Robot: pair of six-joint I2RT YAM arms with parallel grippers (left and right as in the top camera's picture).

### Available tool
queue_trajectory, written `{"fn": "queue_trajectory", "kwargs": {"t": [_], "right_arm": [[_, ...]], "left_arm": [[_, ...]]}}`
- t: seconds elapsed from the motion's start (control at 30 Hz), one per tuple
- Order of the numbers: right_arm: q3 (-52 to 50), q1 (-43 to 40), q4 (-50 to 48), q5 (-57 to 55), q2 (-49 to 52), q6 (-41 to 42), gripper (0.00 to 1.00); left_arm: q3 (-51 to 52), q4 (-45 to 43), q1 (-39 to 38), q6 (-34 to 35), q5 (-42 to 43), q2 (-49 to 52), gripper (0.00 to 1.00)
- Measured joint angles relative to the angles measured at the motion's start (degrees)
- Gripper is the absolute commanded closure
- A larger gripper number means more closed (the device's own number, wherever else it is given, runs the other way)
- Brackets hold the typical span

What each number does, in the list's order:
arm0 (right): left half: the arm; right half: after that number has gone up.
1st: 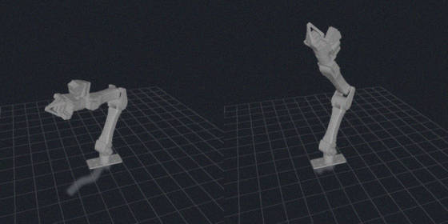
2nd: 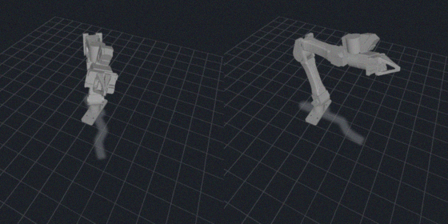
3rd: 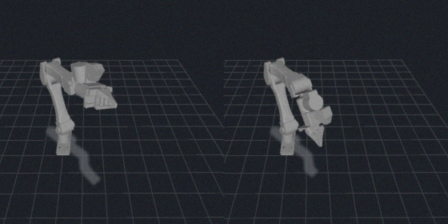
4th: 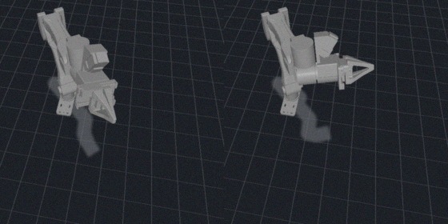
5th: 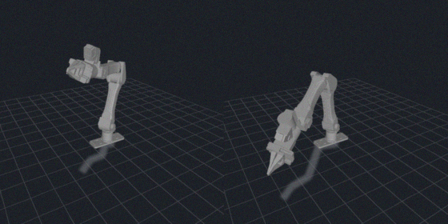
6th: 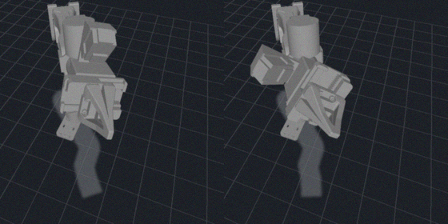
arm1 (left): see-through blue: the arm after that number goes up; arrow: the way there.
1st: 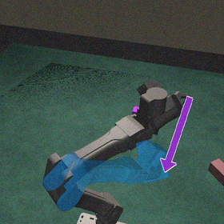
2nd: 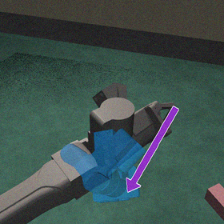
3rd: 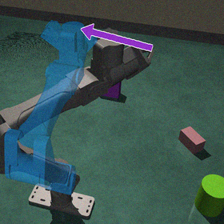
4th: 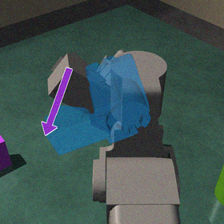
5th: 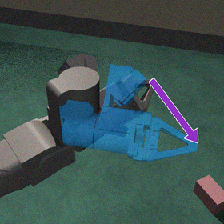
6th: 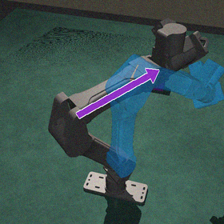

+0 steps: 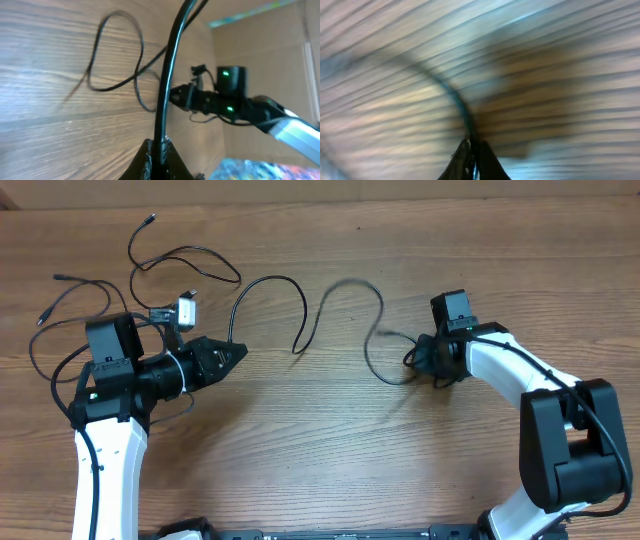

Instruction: Untangle cables

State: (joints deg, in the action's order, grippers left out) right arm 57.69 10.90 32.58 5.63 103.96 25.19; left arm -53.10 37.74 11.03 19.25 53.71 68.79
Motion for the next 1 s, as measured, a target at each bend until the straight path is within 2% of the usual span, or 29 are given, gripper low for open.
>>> {"fn": "queue_trajectory", "kwargs": {"t": [0.1, 0.2, 0.3, 0.4, 0.6, 0.7, 0.8, 0.87, 1.0], "right_arm": [[-1.29, 2.51, -2.69, 11.04, 0.42, 0.07, 0.96], [-2.75, 9.57, -8.70, 19.69, 1.77, 0.63, 0.96], [-3.34, 16.02, -14.36, 23.06, 3.04, 2.69, 0.96], [-3.52, 22.71, -21.53, 25.83, 3.48, 8.20, 0.96], [-3.52, 28.06, -27.56, 29.57, 3.48, 12.70, 0.96], [-3.52, 31.15, -30.14, 30.58, 3.48, 13.42, 0.96], [-3.43, 34.23, -33.00, 30.60, 3.48, 13.68, 0.96], [-2.38, 37.09, -32.87, 30.14, 3.48, 13.81, 0.96], [2.97, 39.39, -27.82, 28.48, 3.48, 13.84, 0.94]], "left_arm": [[-0.02, 1.73, 0.00, 1.64, -5.57, 0.00, 0.96], [-0.09, 3.61, 0.00, 4.68, -12.68, 0.00, 0.96], [-0.09, 5.99, -0.02, 5.99, -15.37, 0.00, 0.96], [-0.09, 8.28, -0.59, 6.54, -17.00, 0.00, 0.96], [-0.59, 8.90, 1.01, 7.15, -18.84, 0.00, 0.96], [-3.89, 13.77, 7.30, 7.56, -20.92, 0.02, 0.96], [-11.91, 21.49, 18.43, 7.67, -25.20, 0.04, 0.96], [-19.65, 27.63, 27.36, 7.65, -29.83, -0.07, 0.96], [-27.76, 32.94, 38.07, 7.63, -34.97, -0.28, 0.96]]}}
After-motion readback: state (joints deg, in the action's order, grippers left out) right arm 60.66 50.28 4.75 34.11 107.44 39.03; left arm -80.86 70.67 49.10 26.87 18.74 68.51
